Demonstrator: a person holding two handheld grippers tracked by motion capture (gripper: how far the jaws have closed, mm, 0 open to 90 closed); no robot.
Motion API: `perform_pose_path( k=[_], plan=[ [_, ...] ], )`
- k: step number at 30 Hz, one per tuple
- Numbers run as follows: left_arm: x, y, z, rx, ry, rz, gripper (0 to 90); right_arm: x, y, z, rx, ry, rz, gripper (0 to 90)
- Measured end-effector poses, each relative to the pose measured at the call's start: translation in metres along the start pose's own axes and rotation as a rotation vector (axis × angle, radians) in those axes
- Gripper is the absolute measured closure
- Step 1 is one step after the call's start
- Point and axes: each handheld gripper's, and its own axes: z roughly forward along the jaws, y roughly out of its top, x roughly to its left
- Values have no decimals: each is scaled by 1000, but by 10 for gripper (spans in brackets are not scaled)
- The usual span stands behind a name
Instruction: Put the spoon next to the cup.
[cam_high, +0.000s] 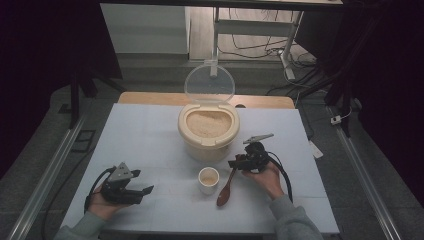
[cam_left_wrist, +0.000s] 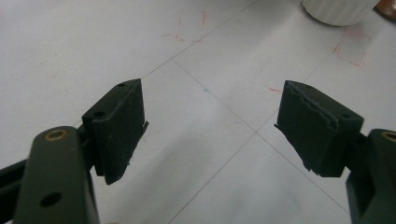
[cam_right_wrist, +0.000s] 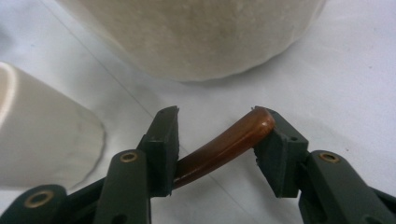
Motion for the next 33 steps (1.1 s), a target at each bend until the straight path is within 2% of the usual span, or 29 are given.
perform_pose_path(
  k=[3, 7, 12, 14, 16, 18, 20, 23, 27, 33],
  plan=[
    [0, 0, 0, 1, 0, 1, 230, 2, -1, 4, 16, -46, -23, 462],
    [0, 0, 0, 2, 0, 2, 230, 2, -2, 7, 35, -79, -22, 452],
    [0, 0, 0, 1, -1, 2, 230, 5, -2, 6, 12, -119, -37, 418],
    [0, 0, 0, 0, 0, 1, 230, 5, -2, -1, -31, -146, -31, 410],
    [0, 0, 0, -2, -1, 0, 230, 4, -3, -13, -100, -146, -13, 403],
    [0, 0, -1, -2, -1, 0, 230, 4, -7, -27, -148, -140, -26, 389],
    [0, 0, -1, -4, -1, -2, 230, 4, -13, -40, -187, -113, -45, 392],
    [0, 0, -1, -5, -1, -2, 230, 5, -26, -58, -224, -88, -74, 396],
    [0, 0, -1, -6, 0, -6, 230, 7, -44, -79, -274, -55, -87, 397],
    [1, 0, -2, -10, 4, -9, 230, 9, -67, -104, -298, -34, -131, 399]
  ],
)
